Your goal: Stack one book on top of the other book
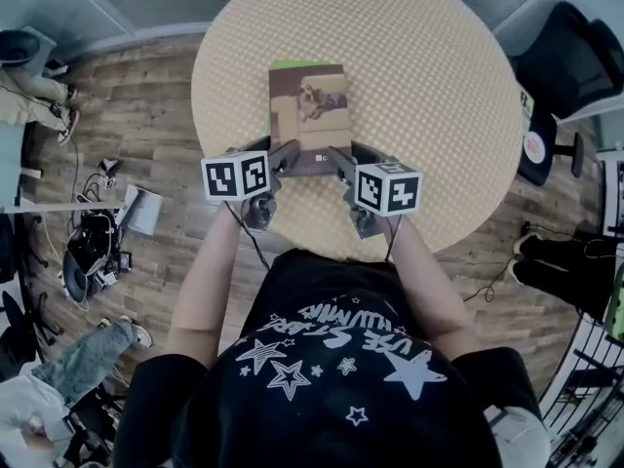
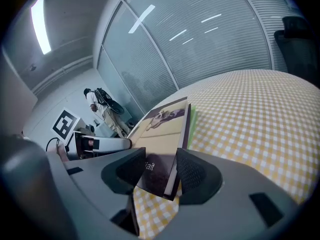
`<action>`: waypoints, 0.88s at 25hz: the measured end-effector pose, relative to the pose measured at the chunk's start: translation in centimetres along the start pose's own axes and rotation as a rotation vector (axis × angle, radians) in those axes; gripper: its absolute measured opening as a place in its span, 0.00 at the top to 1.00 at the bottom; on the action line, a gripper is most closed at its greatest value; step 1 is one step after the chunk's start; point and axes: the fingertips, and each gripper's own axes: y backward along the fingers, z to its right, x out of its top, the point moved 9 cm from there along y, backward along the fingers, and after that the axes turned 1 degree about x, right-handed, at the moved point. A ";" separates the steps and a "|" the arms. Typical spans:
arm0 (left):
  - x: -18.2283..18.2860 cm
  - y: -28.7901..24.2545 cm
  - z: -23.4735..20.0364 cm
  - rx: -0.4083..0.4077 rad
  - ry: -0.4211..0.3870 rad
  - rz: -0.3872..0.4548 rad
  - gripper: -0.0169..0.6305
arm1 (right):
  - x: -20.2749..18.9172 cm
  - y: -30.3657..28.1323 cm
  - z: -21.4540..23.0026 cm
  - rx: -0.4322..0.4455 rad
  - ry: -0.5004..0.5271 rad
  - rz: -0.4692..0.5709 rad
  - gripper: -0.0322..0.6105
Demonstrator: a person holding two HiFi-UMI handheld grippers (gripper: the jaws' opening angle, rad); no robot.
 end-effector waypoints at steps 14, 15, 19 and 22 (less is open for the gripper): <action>3.2 -2.5 -3.0 0.012 -0.115 -0.073 0.57 | 0.5 -3.8 0.4 -0.018 -0.080 -0.023 0.64; 3.3 -2.6 -3.1 0.011 -0.115 -0.077 0.57 | 0.7 -3.9 0.4 -0.021 -0.078 -0.028 0.64; 3.3 -3.1 -3.3 0.003 -0.111 -0.087 0.57 | 0.7 -4.0 0.5 -0.031 -0.062 -0.036 0.64; 3.2 -3.1 -3.4 -0.001 -0.115 -0.073 0.56 | 0.7 -4.1 0.4 -0.032 -0.054 -0.031 0.64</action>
